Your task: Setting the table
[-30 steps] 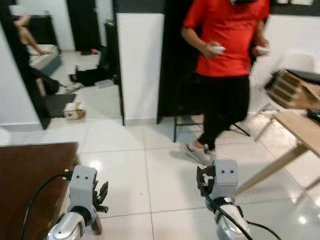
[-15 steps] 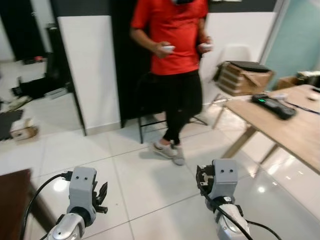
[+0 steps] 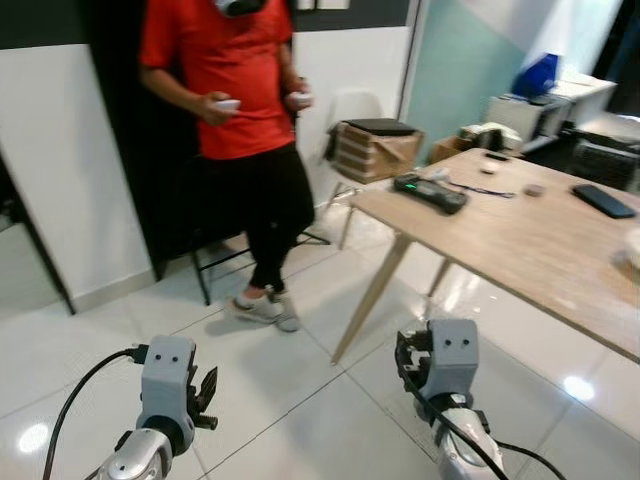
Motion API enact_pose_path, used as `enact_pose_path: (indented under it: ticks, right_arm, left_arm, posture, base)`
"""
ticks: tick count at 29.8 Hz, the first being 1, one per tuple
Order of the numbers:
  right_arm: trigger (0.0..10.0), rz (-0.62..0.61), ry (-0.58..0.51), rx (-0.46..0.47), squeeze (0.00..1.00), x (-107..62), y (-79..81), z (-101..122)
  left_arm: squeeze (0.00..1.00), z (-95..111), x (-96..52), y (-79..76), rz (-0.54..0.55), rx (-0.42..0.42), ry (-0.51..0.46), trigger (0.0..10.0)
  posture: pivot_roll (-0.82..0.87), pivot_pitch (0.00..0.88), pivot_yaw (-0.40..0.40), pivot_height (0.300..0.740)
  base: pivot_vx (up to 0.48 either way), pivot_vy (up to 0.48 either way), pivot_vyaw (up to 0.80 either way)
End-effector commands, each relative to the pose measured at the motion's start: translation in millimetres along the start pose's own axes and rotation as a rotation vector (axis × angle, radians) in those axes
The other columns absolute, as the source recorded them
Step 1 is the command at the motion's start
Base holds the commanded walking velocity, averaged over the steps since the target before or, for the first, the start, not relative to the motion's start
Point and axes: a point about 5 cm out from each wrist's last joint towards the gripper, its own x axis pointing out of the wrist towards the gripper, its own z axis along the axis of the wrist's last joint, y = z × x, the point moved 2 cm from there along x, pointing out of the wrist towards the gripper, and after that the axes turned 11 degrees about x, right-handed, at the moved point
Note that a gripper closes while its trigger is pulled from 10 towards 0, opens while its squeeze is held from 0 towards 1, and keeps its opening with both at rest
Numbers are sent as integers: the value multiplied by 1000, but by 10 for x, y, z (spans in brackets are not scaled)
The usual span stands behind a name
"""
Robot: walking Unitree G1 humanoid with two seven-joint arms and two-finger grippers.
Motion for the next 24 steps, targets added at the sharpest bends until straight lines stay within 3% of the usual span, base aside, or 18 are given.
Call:
enact_pose_path:
  ticks: [1, 24]
  right_arm:
    - [10000, -2, 14, 4, 0, -15, 2, -36]
    - [10000, -5, 21, 8, 0, -21, 1, -52]
  left_arm:
    - [0, -102, -28, 14, 4, 6, 36, 10000]
    - [0, -111, -34, -2, -6, -15, 36, 10000]
  posture:
    - [20, 61, 73, 740]
    - [21, 69, 75, 740]
  base:
    - [0, 0, -781]
    - [0, 0, -781]
